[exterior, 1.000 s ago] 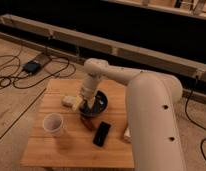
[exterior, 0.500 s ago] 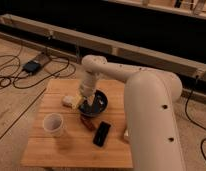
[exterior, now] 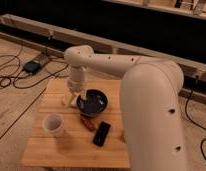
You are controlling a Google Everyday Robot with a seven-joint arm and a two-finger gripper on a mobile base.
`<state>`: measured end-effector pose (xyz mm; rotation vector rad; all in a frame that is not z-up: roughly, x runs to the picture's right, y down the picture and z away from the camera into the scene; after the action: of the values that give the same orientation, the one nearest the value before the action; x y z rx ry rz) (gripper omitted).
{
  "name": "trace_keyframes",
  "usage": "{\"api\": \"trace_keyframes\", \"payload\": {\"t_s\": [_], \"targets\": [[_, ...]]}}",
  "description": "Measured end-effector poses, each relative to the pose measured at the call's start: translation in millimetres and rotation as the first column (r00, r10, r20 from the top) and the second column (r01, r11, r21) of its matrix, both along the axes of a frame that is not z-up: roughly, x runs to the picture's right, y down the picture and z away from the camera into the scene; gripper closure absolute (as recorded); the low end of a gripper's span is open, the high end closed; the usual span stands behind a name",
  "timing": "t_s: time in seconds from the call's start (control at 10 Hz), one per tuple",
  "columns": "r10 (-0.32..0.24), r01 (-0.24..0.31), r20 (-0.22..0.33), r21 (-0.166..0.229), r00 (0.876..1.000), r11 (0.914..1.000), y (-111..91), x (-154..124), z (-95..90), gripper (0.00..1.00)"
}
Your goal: Pick up the ceramic cup
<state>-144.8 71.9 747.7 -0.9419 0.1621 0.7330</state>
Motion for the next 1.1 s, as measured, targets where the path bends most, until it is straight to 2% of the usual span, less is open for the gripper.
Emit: {"api": "trace_keyframes", "payload": {"t_s": [0.3,0.6,0.8,1.1], "targets": [[-0.050,0.048,0.018,0.098,0.999,0.9940,20,-33,-36.4,0.30],[-0.086,0.081,0.034,0.138,0.996,0.9871,50,-57,-49.9,0.30],[-0.113,0.105,0.043,0.162,0.993,0.9812,67,-66,-43.9,0.30],[-0.158,0.142,0.067,0.202,0.985,0.9690,84,-80,-22.3,0.30]]}}
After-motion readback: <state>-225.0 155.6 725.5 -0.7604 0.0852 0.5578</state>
